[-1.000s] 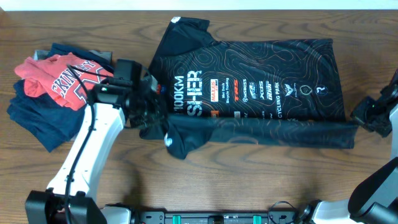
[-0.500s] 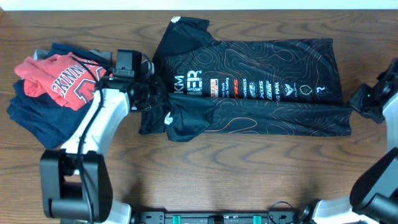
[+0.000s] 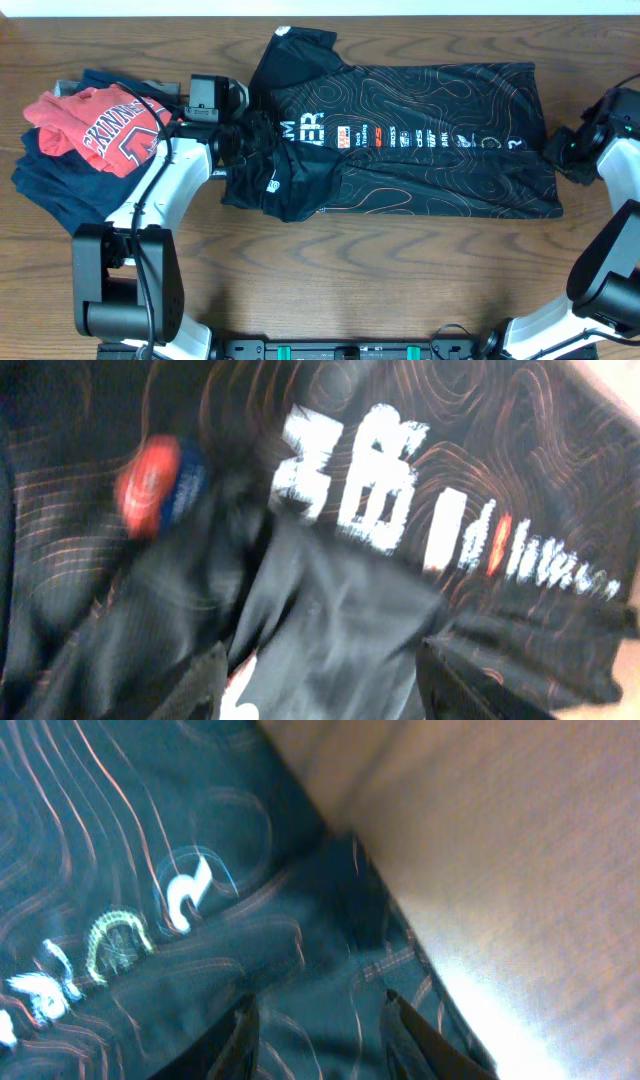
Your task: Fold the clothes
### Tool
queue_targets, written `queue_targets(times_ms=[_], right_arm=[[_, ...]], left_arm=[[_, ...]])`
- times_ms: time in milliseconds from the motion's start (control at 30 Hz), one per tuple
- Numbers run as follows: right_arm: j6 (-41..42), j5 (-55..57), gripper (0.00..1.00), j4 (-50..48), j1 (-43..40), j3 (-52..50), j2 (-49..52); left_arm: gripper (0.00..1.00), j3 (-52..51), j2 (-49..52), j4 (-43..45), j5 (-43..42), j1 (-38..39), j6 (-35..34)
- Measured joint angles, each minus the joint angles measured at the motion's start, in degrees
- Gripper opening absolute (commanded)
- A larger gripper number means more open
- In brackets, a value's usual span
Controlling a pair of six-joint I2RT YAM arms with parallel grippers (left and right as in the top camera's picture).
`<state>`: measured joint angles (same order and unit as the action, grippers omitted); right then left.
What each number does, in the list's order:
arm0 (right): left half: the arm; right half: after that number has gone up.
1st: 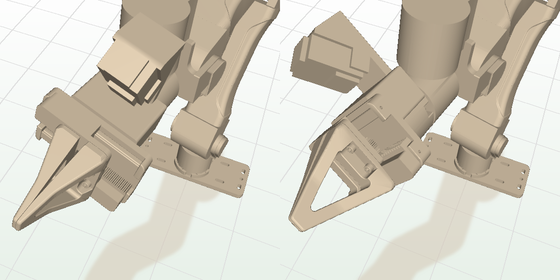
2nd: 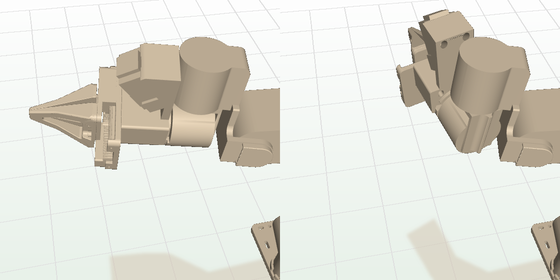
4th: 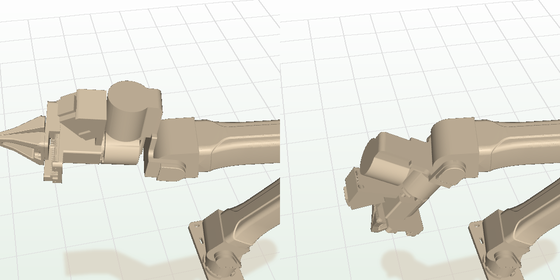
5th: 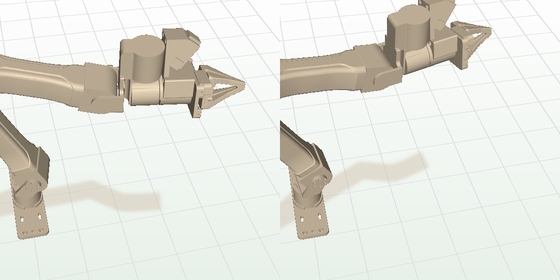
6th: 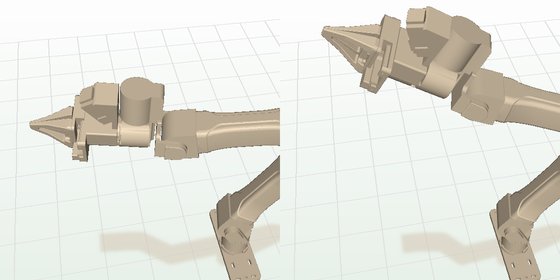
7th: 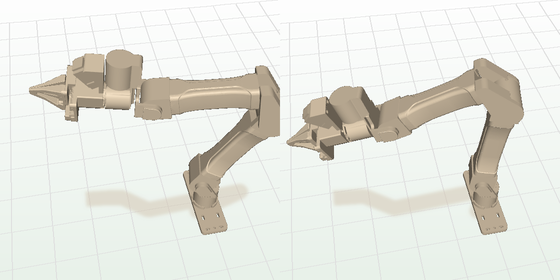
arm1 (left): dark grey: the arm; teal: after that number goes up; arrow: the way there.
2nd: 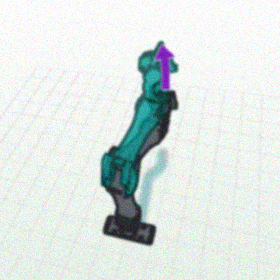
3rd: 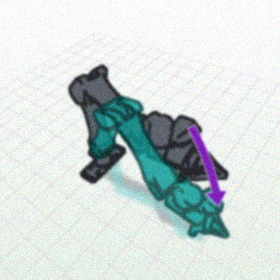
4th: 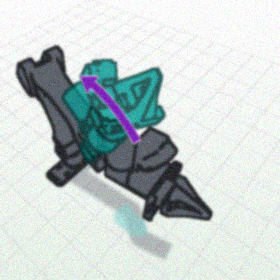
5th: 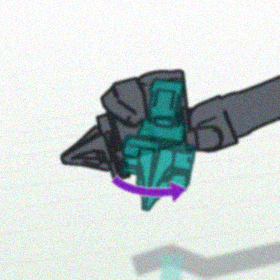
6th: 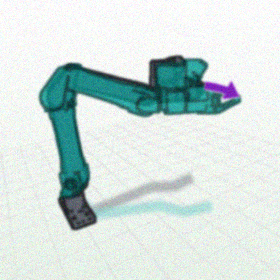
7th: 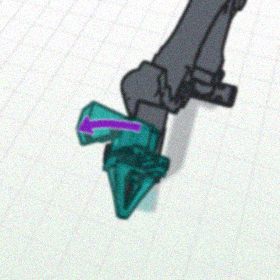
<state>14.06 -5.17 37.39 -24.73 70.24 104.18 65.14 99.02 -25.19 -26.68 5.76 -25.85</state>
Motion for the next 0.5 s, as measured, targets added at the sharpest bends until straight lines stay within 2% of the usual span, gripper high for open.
queue_targets(times_ms=[200, 500], right_arm=[[-1.33, 1.38, 0.34, 7.91, -0.17, -0.9, -0.39], [-1.75, 3.78, 0.3, 1.9, -0.17, -10.95, -0.63]], left_arm=[[0.62, -0.15, 0.0, -12.76, 0.09, 0.87, 2.69], [0.62, -4.55, 0.0, -11.82, 3.34, 6.25, 7.15]])
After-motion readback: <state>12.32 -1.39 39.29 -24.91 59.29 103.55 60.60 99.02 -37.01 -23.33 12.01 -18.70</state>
